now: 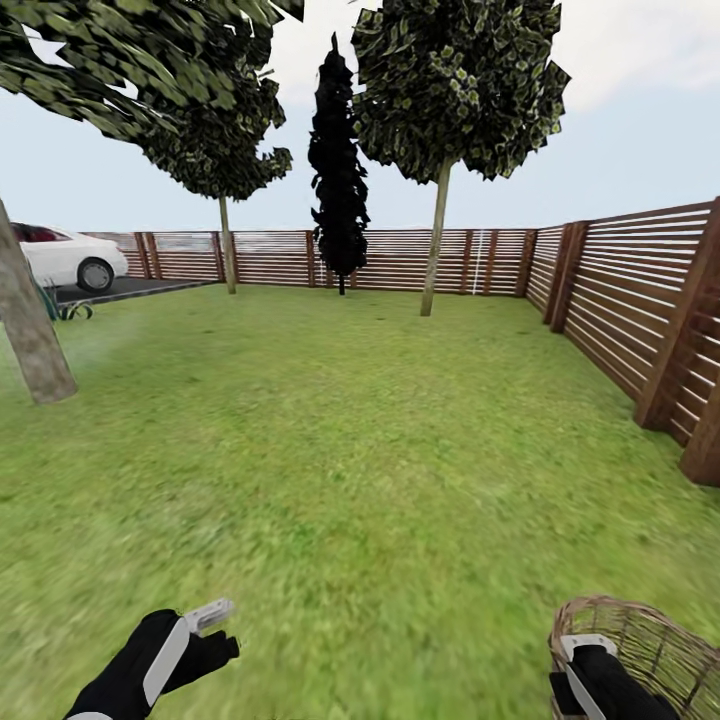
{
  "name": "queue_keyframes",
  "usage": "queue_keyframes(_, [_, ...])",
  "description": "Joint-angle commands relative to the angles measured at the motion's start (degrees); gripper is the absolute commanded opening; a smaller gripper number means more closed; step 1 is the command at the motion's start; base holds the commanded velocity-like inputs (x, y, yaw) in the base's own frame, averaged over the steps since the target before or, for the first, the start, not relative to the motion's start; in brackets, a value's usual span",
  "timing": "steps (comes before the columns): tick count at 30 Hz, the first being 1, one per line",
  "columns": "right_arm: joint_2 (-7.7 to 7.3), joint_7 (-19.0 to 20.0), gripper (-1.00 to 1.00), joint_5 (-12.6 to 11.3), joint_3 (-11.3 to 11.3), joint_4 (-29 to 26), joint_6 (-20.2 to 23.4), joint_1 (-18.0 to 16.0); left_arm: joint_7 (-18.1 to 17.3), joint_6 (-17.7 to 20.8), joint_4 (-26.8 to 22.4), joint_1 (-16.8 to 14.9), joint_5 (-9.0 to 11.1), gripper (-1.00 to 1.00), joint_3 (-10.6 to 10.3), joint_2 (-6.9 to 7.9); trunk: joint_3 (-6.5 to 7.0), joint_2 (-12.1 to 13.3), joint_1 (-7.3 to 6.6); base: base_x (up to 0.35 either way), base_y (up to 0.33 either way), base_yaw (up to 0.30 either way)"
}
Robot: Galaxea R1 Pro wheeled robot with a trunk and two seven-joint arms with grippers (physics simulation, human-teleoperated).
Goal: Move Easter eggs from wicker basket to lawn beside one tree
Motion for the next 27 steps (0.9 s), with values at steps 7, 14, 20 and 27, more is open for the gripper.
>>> queue_keyframes(7, [0.04, -0.1, -1.0, 0.5, 0.0, -0.1, 0.4, 0.0, 0.5, 0.2, -0.1, 0.0, 0.6, 1.0, 0.0, 0.04, -0.06, 0.0, -0.01, 0.0, 0.0, 0.296])
queue_keyframes(14, [0.04, -0.1, -1.0, 0.5, 0.0, -0.1, 0.4, 0.0, 0.5, 0.2, -0.1, 0.0, 0.6, 1.0, 0.0, 0.01, -0.06, 0.0, -0.01, 0.0, 0.0, 0.296])
queue_keyframes(20, [0.04, -0.1, -1.0, 0.5, 0.0, -0.1, 0.4, 0.0, 0.5, 0.2, 0.0, 0.0, 0.6, 1.0, 0.0, -0.02, -0.06, 0.0, -0.01, 0.0, 0.0, 0.295])
queue_keyframes(27, [0.15, -0.1, -1.0, 0.5, 0.0, -0.1, 0.4, 0.0, 0.5, 0.2, 0.0, 0.0, 0.6, 1.0, 0.0, 0.02, -0.06, 0.0, -0.01, 0.0, 0.0, 0.295])
